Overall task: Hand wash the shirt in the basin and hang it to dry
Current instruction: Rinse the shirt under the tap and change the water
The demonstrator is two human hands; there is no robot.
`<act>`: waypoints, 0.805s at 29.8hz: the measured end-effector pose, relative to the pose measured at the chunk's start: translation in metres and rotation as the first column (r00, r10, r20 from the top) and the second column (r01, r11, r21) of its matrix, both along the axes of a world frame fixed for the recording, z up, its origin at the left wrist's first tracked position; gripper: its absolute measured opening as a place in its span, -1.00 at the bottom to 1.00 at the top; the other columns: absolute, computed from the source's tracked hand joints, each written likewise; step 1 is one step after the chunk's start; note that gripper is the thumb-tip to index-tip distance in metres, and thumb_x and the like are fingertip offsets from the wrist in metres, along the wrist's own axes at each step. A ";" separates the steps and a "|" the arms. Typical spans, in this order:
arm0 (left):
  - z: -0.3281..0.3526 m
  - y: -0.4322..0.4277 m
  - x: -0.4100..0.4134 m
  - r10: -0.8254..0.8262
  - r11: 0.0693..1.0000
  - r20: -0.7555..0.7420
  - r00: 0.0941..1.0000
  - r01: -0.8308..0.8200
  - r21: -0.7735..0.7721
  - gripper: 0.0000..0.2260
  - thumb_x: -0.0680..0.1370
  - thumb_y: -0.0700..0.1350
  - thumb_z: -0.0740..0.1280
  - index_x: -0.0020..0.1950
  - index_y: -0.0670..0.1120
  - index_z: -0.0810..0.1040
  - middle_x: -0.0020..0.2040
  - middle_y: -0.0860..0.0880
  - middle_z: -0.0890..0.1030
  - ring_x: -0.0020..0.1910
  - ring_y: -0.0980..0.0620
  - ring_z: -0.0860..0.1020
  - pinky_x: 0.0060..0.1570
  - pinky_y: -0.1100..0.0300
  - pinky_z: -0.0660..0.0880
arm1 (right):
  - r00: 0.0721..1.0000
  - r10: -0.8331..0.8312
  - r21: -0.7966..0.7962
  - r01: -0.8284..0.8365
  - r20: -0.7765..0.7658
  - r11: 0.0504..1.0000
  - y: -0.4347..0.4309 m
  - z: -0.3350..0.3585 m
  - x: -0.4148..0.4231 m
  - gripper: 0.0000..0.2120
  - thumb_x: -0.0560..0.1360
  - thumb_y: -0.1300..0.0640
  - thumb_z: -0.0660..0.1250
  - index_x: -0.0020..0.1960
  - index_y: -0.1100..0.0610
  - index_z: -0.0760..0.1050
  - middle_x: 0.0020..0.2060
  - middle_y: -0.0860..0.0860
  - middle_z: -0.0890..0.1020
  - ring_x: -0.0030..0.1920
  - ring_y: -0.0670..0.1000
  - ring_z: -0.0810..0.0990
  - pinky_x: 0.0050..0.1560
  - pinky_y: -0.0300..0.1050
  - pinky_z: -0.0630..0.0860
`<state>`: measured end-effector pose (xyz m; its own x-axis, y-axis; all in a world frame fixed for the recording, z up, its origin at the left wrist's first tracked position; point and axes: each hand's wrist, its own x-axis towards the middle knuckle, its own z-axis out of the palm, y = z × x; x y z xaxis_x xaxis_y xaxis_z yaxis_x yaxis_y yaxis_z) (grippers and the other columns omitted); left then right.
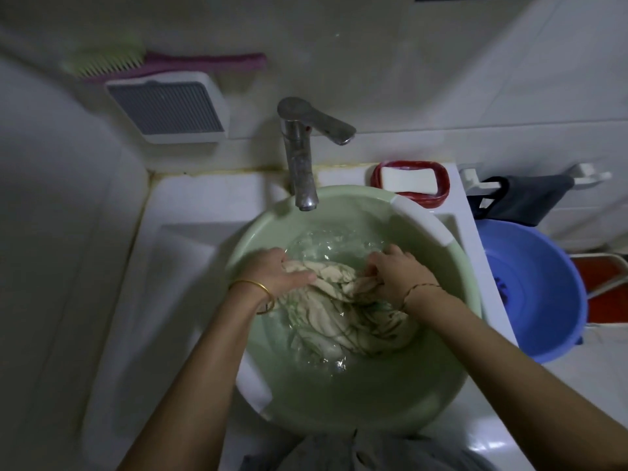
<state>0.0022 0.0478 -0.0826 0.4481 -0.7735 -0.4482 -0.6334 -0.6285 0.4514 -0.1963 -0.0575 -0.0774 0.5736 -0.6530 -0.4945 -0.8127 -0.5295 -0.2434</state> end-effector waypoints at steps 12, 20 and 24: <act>-0.081 -0.011 -0.075 -0.161 0.963 0.101 0.982 0.134 0.233 -0.50 0.60 -0.07 -0.02 0.54 0.08 -0.06 0.53 -0.18 -0.04 0.49 -0.21 0.05 0.43 -0.09 0.13 | 0.982 0.074 -0.203 -0.109 -0.173 0.973 0.033 -0.082 0.041 -0.45 0.62 -0.07 -0.06 0.53 -0.04 -0.20 0.53 0.08 -0.23 0.49 0.31 -0.09 0.32 0.38 0.13; -0.081 -0.006 -0.055 -0.089 0.971 0.357 0.930 0.001 0.238 -0.59 0.51 -0.14 0.07 0.26 0.11 0.54 0.11 -0.25 0.54 -0.06 -0.29 0.58 -0.17 -0.01 0.57 | 0.973 0.103 -0.335 -0.170 -0.209 0.927 0.017 -0.085 0.039 -0.46 0.55 -0.15 0.06 0.51 -0.07 0.14 0.48 0.17 0.21 0.41 0.26 0.26 0.19 0.30 0.34; -0.087 -0.004 -0.050 0.038 0.973 0.199 0.979 -0.081 0.214 -0.57 0.60 -0.13 0.10 0.47 0.06 0.19 0.39 -0.24 0.18 0.29 -0.29 0.33 0.24 -0.03 0.36 | 0.909 0.381 -0.328 -0.416 -0.169 0.848 0.026 -0.095 0.034 -0.41 0.26 -0.19 0.44 0.26 -0.07 0.51 0.24 0.15 0.55 0.16 0.31 0.53 -0.09 0.26 0.51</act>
